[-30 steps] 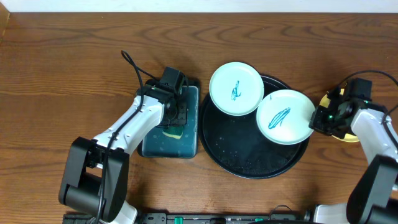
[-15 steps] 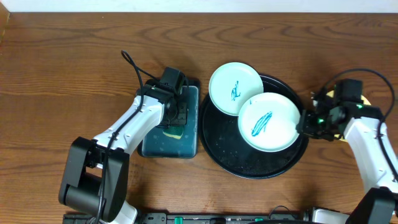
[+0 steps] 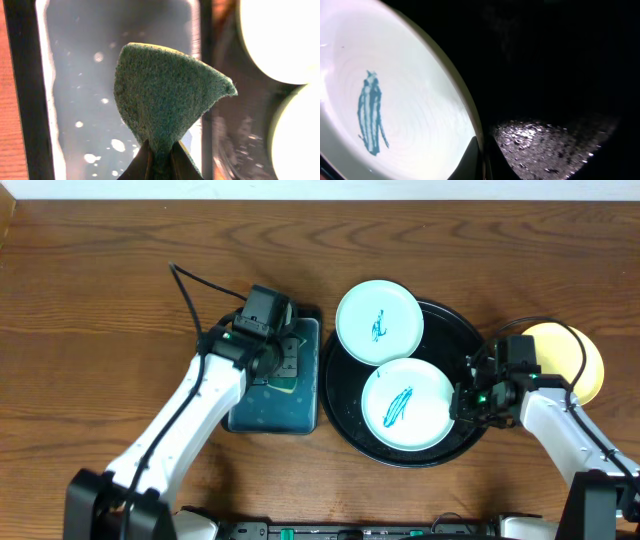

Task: Clean dirty plates on tray and stack at the side
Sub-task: 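Carry the sponge from the water tray onto the white plate, left gripper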

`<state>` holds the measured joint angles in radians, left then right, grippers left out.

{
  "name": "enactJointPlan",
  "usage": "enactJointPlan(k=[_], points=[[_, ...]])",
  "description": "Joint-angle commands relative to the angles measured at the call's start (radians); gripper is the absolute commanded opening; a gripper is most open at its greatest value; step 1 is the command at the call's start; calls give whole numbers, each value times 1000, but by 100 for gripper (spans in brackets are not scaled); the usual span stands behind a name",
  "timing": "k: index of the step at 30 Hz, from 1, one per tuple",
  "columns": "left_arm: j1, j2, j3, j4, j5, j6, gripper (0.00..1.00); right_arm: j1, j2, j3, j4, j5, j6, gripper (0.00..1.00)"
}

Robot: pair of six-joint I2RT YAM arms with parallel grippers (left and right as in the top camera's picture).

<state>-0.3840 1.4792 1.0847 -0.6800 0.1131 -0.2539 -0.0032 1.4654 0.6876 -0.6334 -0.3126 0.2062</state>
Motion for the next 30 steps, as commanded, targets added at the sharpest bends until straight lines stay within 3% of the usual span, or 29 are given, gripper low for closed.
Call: enactJointPlan(k=[1,5,18,23,30], points=[[-29,-13,0,8,95,-1,8,25,2,-19,20,-2,42,1],[-90,8,0,51,192,-34,8,32,2,-32,38,24,80,1],[-367,165,-1,275,193,-127,8,33,2,-33,43,32,93,1],[-428,229,-1,357,193,-200,8,33,2,-33,40,31,93,1],[-489,318,-1,446,193,-204,8,33,2,-33,38,31,93,1]])
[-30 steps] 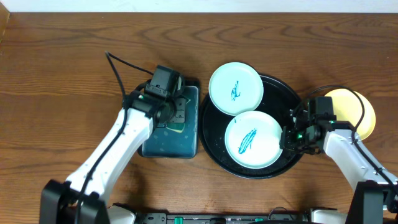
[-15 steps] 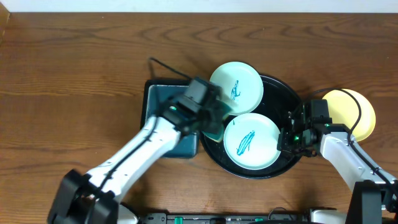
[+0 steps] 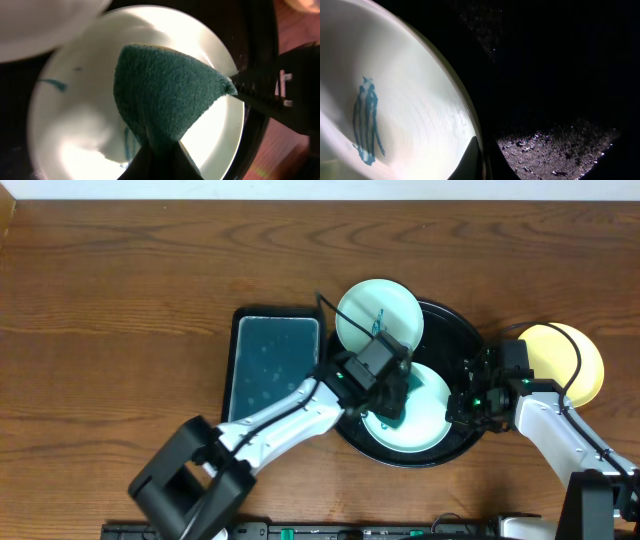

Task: Clean dirty plates on tray and stack at the side
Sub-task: 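Carry the sponge from the water tray onto the white plate, left gripper, then scrub the blue marks on the white plate with the left gripper's sponge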

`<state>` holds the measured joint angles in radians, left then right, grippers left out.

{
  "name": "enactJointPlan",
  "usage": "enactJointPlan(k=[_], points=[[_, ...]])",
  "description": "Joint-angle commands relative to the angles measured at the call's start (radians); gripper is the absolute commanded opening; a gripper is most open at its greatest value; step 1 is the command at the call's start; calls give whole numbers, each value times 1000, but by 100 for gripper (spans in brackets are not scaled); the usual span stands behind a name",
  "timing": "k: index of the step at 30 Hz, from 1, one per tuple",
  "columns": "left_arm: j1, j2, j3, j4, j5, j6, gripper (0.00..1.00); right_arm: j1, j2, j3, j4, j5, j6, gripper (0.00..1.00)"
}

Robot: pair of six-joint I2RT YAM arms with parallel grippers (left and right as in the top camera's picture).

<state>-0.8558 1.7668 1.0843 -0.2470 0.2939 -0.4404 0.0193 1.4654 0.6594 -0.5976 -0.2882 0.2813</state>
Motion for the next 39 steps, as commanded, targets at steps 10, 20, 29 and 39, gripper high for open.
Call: enactJointPlan(k=[10,20,29,39], points=[[-24,175,-1,-21,-180,1,9,11,2,-5,-13,7,18,1],[-15,78,42,-92,-404,-40,8,11,2,-5,-23,7,18,1],[-17,-8,45,-34,-194,-41,8,11,2,-5,-23,7,18,1],[-81,99,45,78,-129,-45,8,11,2,-5,-24,7,18,1]])
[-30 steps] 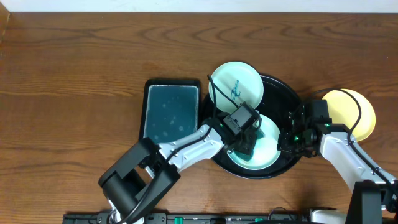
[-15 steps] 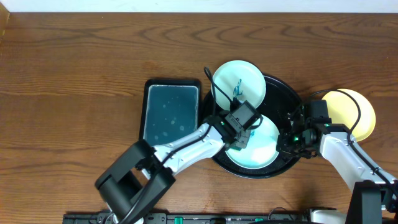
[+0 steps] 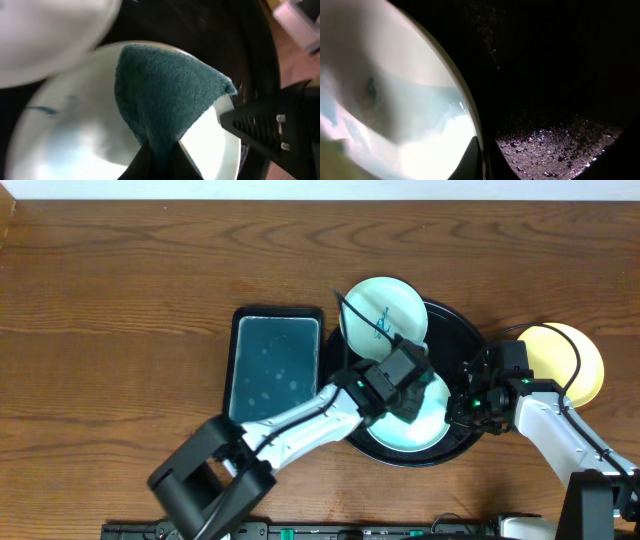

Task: Clean dirty plates on tray and stack at the side
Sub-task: 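Scrub the blue marks on the white plate with the left gripper's sponge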

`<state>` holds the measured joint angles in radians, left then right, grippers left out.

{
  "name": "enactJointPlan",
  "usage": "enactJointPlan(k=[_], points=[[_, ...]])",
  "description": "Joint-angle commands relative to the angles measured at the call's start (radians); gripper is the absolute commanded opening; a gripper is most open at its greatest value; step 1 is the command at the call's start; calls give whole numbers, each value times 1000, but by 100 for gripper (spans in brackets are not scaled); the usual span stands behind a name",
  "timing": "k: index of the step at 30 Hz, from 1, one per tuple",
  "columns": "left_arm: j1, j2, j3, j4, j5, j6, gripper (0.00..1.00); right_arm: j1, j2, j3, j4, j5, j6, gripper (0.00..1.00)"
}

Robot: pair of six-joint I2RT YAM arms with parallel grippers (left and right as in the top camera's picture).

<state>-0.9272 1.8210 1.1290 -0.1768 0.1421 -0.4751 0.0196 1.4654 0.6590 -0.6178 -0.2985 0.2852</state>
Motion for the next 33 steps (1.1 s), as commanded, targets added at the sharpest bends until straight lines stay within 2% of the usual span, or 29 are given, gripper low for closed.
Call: enactJointPlan(k=[1,6,14,19,21,29,33], points=[[-13,58,0,10,23,-10,8,10,2,-5,-3,18,14,1],[-11,121,0,2,19,10,8,10,2,-5,-5,17,14,1],[51,129,0,-171,-215,9,8,10,2,-5,-14,18,13,1],[90,109,12,-234,-209,12,8,10,2,-5,-14,18,13,1],[91,76,23,-242,-176,58,8,10,2,-5,-14,18,13,1],[90,-117,35,-201,-130,71,8,10,2,-5,-14,22,13,1],[90,-124,34,-180,-127,78,8,10,2,-5,-14,21,13,1]])
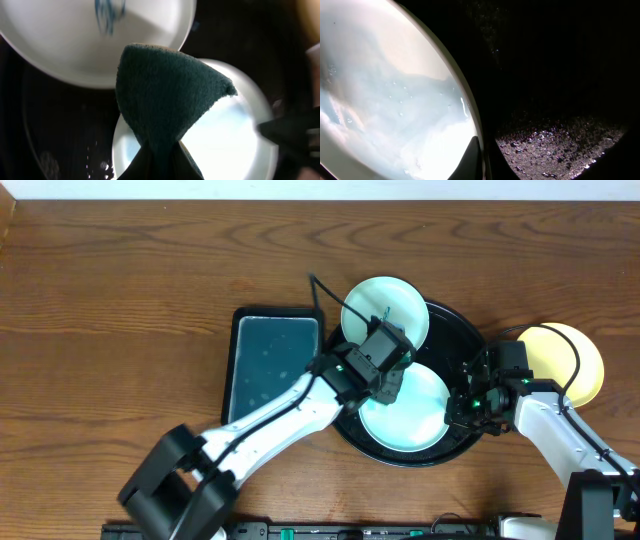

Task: Clean dirty plates on tray and stack at the side
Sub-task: 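Scrub the blue marks on the white plate with the left gripper's sponge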

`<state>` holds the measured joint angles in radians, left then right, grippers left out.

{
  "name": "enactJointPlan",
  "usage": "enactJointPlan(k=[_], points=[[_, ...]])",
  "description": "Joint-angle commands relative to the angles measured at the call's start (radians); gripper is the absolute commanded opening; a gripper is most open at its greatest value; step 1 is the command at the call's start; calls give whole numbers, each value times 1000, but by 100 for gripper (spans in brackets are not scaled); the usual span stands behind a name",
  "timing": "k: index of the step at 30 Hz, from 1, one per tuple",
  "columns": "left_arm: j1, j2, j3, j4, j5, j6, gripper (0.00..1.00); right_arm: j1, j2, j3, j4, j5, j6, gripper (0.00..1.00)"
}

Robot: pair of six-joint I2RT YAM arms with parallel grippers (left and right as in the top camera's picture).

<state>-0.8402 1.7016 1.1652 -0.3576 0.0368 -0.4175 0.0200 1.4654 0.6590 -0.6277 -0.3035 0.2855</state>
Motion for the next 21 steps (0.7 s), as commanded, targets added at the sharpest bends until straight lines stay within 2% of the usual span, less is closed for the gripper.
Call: enactJointPlan(k=[1,8,15,19,21], points=[[3,2,-2,1,-21,20,8,10,2,-5,-4,26,13,1],[3,98,-3,38,92,19,8,10,2,-5,-5,26,13,1],[3,203,-3,50,94,20,8,10,2,-5,-5,26,13,1],[11,240,-3,49,24,13,8,10,2,-5,-6,26,13,1],[22,243,-3,48,-42,-29,8,10,2,-5,-8,27,13,1]])
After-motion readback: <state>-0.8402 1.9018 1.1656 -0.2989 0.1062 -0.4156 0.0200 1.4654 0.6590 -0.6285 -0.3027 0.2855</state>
